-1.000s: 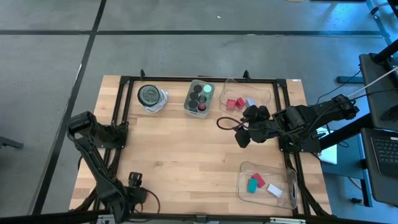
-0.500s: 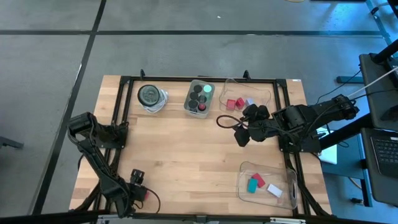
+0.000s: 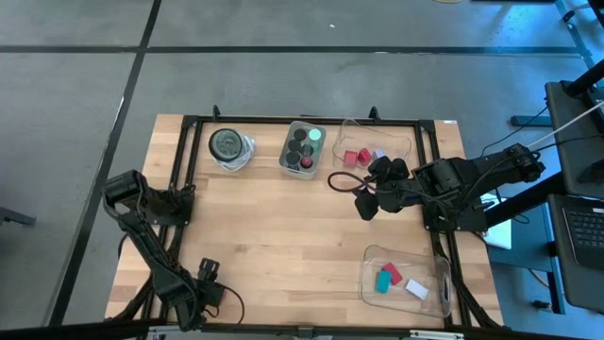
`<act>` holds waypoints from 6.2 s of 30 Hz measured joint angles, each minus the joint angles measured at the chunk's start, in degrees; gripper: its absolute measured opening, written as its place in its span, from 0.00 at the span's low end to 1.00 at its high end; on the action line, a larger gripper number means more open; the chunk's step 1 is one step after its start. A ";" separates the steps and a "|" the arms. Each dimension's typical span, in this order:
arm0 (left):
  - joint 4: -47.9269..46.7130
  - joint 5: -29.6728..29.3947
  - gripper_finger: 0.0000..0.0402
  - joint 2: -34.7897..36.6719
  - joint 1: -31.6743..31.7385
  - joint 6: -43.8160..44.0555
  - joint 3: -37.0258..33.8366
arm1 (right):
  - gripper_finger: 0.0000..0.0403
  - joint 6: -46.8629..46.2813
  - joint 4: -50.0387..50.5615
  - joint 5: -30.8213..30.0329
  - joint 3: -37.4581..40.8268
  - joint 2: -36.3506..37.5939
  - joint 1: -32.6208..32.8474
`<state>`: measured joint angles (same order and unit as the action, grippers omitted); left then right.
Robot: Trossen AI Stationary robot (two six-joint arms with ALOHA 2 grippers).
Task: Pick & Place Office items
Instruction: Put the red charger adapter into the top transparent bin
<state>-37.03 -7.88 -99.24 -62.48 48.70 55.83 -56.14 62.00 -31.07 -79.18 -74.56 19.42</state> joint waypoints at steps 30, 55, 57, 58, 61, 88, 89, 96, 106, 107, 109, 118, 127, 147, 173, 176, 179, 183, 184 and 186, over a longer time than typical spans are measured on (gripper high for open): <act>12.92 -16.50 0.51 23.45 23.06 -11.27 3.39 | 0.65 65.56 -30.44 5.63 -0.02 -6.67 10.51; 33.64 15.97 0.51 16.76 47.04 -38.04 3.39 | 0.65 80.38 -36.96 9.07 -0.02 -16.59 9.40; 34.88 17.79 0.51 16.09 47.81 -39.38 3.37 | 0.65 80.31 -36.94 9.69 -0.02 -16.59 9.29; 35.93 18.95 0.51 15.79 48.19 -40.09 3.37 | 0.65 80.16 -36.99 9.66 -0.02 -16.59 9.24; 38.68 22.17 0.51 14.85 49.47 -41.96 3.37 | 0.65 80.43 -37.81 9.98 -0.02 -16.59 9.06; 47.46 33.37 0.51 11.85 54.71 -46.46 3.37 | 0.42 81.02 -40.02 18.87 -0.04 -16.61 6.82; 47.41 33.51 0.51 11.85 54.71 -46.50 3.37 | 0.40 81.26 -39.95 18.93 -0.04 -16.61 6.82; 47.40 33.79 0.51 11.82 54.71 -46.91 3.37 | 0.35 84.70 -39.81 19.50 -0.04 -16.61 6.54; 48.38 32.84 0.69 11.93 54.71 -48.02 3.34 | 0.33 83.15 -40.15 19.30 -0.02 -16.59 6.51; 48.41 32.79 0.71 11.93 54.71 -47.98 3.34 | 0.33 82.82 -40.16 19.30 -0.02 -16.59 6.51; 48.75 32.74 0.72 11.93 54.71 -47.37 3.34 | 0.33 82.26 -40.23 19.30 -0.02 -16.59 6.51; 44.28 30.55 0.74 16.16 57.38 -46.86 3.37 | 0.32 73.98 -35.54 17.66 0.01 -16.19 6.49; 32.04 14.86 0.74 26.10 61.16 -48.80 3.37 | 0.32 56.97 -18.59 12.24 0.02 -8.71 5.53; 15.19 1.07 0.74 42.50 61.34 -37.28 3.37 | 0.34 41.02 5.40 1.86 13.87 8.82 -18.93; 14.02 0.90 0.74 43.54 60.52 -37.91 3.37 | 0.34 33.96 -21.00 9.91 40.83 12.83 -45.73; 14.04 0.90 0.74 43.54 60.54 -37.92 3.37 | 0.34 31.43 -22.35 10.09 41.26 11.93 -47.83; 14.02 0.90 0.74 43.54 60.52 -37.92 3.37 | 0.34 29.67 -23.78 10.12 41.41 10.35 -49.60; 13.92 0.90 0.74 43.54 60.54 -37.92 3.37 | 0.34 29.54 -26.00 10.12 41.46 7.44 -51.21; 13.76 0.91 0.74 43.54 60.54 -37.92 3.37 | 0.34 29.54 -26.80 10.14 41.46 6.71 -51.47; 13.28 0.90 0.74 43.54 60.54 -37.92 3.37 | 0.34 29.57 -28.64 10.08 41.43 5.49 -52.06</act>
<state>-23.74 -6.98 -55.70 -1.94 10.79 59.20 -26.57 33.35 -20.99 -37.75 -69.07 -32.64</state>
